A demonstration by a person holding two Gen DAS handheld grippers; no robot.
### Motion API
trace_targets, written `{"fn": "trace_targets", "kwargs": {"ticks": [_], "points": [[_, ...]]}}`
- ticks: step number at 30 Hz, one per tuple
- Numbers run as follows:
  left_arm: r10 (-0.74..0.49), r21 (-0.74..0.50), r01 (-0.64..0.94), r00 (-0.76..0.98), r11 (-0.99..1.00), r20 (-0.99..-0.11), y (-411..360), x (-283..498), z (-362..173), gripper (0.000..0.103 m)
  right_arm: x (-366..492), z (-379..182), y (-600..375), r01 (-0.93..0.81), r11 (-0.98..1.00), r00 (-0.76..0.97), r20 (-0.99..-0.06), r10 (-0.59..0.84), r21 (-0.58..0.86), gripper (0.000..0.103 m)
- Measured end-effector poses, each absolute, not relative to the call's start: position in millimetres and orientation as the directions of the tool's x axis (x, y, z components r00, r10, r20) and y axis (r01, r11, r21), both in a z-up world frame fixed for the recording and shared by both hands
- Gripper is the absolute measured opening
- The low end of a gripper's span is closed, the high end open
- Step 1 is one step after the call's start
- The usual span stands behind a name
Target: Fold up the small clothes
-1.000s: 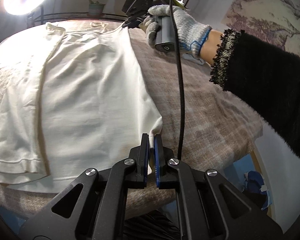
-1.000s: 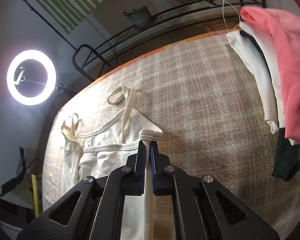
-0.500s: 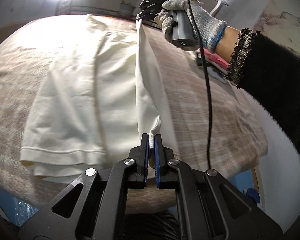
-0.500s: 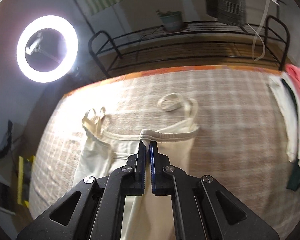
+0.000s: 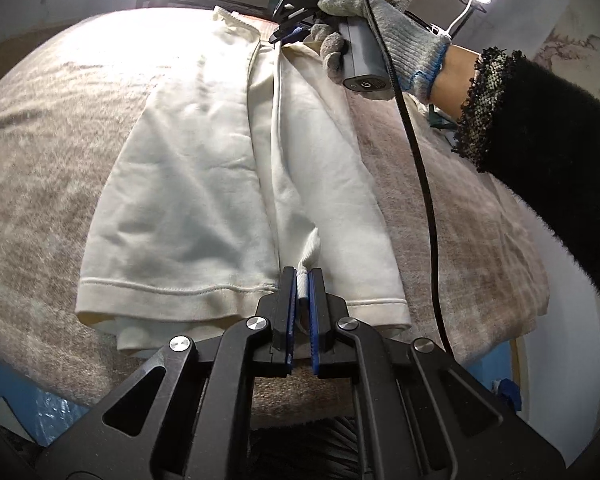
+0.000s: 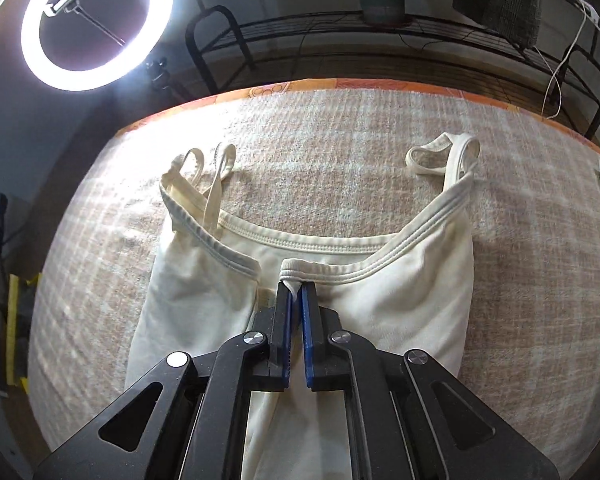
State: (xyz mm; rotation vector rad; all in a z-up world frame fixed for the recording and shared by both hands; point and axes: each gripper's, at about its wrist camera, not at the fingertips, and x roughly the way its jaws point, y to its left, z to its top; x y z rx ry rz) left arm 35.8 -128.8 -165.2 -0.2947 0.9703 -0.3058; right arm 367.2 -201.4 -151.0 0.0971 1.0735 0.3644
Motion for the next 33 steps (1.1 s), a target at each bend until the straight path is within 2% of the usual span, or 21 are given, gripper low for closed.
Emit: {"fn": "trace_targets", "kwargs": {"ticks": [7, 8, 9, 11, 13, 15, 17, 20, 23, 28, 31, 32, 33], "points": [[-0.378, -0.344, 0.17, 0.558, 0.924, -0.739, -112.7, 19.1, -142.2, 0.007, 317.7, -103.9, -250.7, -0.253, 0.906, 0.469, -0.775, 0.423, 0.341, 0.006], [-0.377, -0.339, 0.175, 0.56, 0.924, -0.737, -108.7, 14.3, -139.0, 0.008, 305.9, -97.2, -258.5, -0.26, 0.899, 0.475, -0.764, 0.436, 0.352, 0.008], [-0.372, -0.332, 0.178, 0.564, 0.926, -0.737, -105.1, 10.5, -136.4, 0.008, 294.3, -91.2, -266.5, -0.264, 0.896, 0.477, -0.759, 0.443, 0.357, 0.019], [-0.361, -0.313, 0.186, 0.574, 0.931, -0.735, -97.5, 2.0, -129.9, 0.008, 272.9, -79.6, -281.8, -0.26, 0.896, 0.496, -0.747, 0.443, 0.359, 0.033], [-0.339, -0.293, 0.177, 0.597, 0.94, -0.727, -86.4, -4.8, -121.2, 0.01, 244.9, -72.5, -298.1, -0.245, 0.889, 0.513, -0.726, 0.458, 0.388, 0.033], [-0.327, -0.292, 0.161, 0.613, 0.943, -0.719, -80.5, -6.2, -111.3, 0.026, 211.7, -73.1, -313.9, -0.242, 0.877, 0.498, -0.723, 0.479, 0.414, 0.033], [-0.311, -0.297, 0.13, 0.629, 0.946, -0.713, -64.1, -5.7, -106.7, 0.038, 182.8, -82.2, -316.3, -0.234, 0.885, 0.479, -0.745, 0.465, 0.402, 0.033], [-0.294, -0.304, 0.086, 0.593, 0.949, -0.75, -46.2, 7.7, -111.7, 0.038, 133.2, -106.5, -312.4, -0.224, 0.902, 0.431, -0.793, 0.431, 0.369, 0.033], [-0.279, -0.305, 0.039, 0.529, 0.952, -0.802, -39.1, 20.8, -127.0, 0.038, 89.4, -133.1, -308.7, -0.202, 0.889, 0.358, -0.814, 0.458, 0.411, 0.033], [-0.32, -0.371, -0.028, 0.446, 0.928, -0.836, -30.2, 35.4, -156.9, 0.038, 49.2, -169.0, -307.5, -0.109, 0.827, 0.27, -0.785, 0.558, 0.551, 0.034], [-0.327, -0.379, -0.039, 0.429, 0.925, -0.842, -33.6, 39.2, -164.2, 0.038, 45.9, -180.7, -304.1, -0.08, 0.808, 0.258, -0.771, 0.582, 0.584, 0.034], [-0.322, -0.376, -0.042, 0.431, 0.926, -0.843, -34.8, 39.8, -163.7, 0.037, 45.1, -183.0, -301.5, -0.079, 0.808, 0.259, -0.771, 0.582, 0.583, 0.034], [-0.322, -0.376, -0.043, 0.434, 0.926, -0.842, -35.2, 41.6, -164.4, 0.03, 42.7, -183.3, -299.6, -0.086, 0.805, 0.263, -0.766, 0.586, 0.587, 0.034]]}}
